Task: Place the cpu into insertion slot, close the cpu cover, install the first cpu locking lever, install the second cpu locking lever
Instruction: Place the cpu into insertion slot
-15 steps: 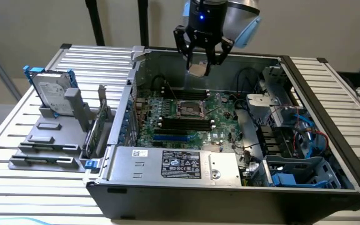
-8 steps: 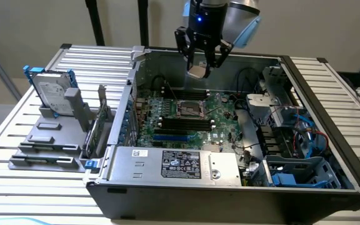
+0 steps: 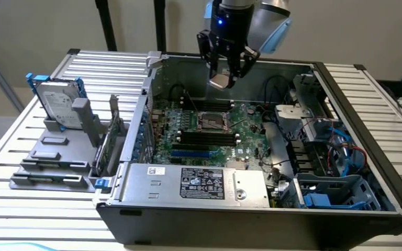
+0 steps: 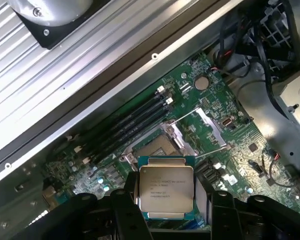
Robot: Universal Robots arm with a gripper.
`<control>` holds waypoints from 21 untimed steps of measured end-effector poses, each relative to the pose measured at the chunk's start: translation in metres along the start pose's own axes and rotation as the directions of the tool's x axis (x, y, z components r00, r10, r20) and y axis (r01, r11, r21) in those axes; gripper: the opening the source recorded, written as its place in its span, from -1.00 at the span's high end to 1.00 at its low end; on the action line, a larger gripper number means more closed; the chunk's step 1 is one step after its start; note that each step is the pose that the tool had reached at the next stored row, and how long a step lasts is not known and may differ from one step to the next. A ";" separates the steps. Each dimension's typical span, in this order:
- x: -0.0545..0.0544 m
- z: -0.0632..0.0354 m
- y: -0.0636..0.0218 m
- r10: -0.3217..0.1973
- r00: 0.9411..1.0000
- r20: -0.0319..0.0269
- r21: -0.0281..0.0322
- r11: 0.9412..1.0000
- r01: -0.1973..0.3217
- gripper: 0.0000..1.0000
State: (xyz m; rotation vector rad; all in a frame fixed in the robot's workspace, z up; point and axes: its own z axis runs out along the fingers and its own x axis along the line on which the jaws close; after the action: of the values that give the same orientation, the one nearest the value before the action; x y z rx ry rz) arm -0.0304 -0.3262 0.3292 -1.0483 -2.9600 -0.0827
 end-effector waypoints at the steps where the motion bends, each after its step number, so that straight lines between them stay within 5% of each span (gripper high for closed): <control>1: 0.000 0.0002 0.0000 0.018 1.000 0.001 0.000 1.000 -0.018 -0.08; 6: 0.000 0.0010 0.0000 0.109 0.994 0.005 -0.002 0.994 -0.109 -0.08; 11: 0.000 0.0018 -0.0001 0.198 0.980 0.009 -0.005 0.980 -0.198 -0.08; 16: 0.000 0.0026 -0.0001 0.287 0.958 0.013 -0.007 0.958 -0.286 -0.08; 21: 0.000 0.0034 -0.0002 0.373 0.928 0.017 -0.010 0.928 -0.373 -0.08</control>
State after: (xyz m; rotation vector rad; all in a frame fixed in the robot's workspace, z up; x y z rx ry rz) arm -0.0304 -0.3262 0.3258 -1.5970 -2.7154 -0.0816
